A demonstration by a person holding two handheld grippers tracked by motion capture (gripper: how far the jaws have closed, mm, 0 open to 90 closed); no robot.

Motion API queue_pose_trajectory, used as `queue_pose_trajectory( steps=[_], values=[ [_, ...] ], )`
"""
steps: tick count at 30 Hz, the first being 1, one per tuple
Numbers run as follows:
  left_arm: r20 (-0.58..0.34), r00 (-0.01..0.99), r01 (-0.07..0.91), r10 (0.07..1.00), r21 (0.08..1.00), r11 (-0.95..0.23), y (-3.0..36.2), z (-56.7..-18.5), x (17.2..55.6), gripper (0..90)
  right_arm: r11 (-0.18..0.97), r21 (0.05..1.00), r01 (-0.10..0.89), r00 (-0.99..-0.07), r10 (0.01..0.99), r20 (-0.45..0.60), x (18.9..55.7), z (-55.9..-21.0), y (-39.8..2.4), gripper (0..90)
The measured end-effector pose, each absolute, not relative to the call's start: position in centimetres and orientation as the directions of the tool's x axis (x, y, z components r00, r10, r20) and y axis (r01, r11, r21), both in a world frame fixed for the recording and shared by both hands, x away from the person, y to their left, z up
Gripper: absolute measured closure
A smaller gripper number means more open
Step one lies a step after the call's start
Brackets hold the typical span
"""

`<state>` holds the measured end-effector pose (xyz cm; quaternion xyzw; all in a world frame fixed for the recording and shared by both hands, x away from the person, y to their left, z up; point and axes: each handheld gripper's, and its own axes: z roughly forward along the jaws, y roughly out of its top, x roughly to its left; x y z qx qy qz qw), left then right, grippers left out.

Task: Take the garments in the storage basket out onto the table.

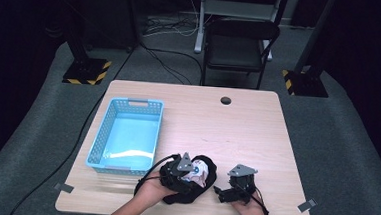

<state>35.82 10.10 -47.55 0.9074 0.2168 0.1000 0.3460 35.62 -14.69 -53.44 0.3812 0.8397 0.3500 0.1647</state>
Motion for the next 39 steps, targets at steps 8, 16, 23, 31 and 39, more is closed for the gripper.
queue_pose_trajectory(
  steps=[8,16,23,31,39],
  values=[
    [0.019,0.886,0.334,0.462,0.665,-0.668,9.8,-48.4,35.9,41.1,0.464,0.713,0.525,-0.655,0.756,-0.009,35.6,-53.4,-14.7,0.1],
    [-0.002,0.89,0.342,0.455,0.665,-0.664,9.6,-49.1,36.1,36.0,0.465,0.713,0.524,-0.656,0.755,-0.01,35.6,-53.4,-14.7,0.1],
    [-0.025,0.89,0.356,0.455,0.662,-0.66,9.7,-49.5,36.2,32.4,0.465,0.714,0.524,-0.655,0.755,-0.01,35.6,-53.4,-14.7,0.1],
    [-0.011,0.892,0.35,0.451,0.649,-0.676,9.2,-49.9,36.1,26.4,0.465,0.713,0.524,-0.656,0.755,-0.01,35.6,-53.4,-14.7,0.1],
    [-0.039,0.894,0.366,0.446,0.636,-0.679,9.1,-50.1,36.3,16.9,0.465,0.713,0.524,-0.655,0.755,-0.01,35.6,-53.4,-14.7,0.1]
  ],
)
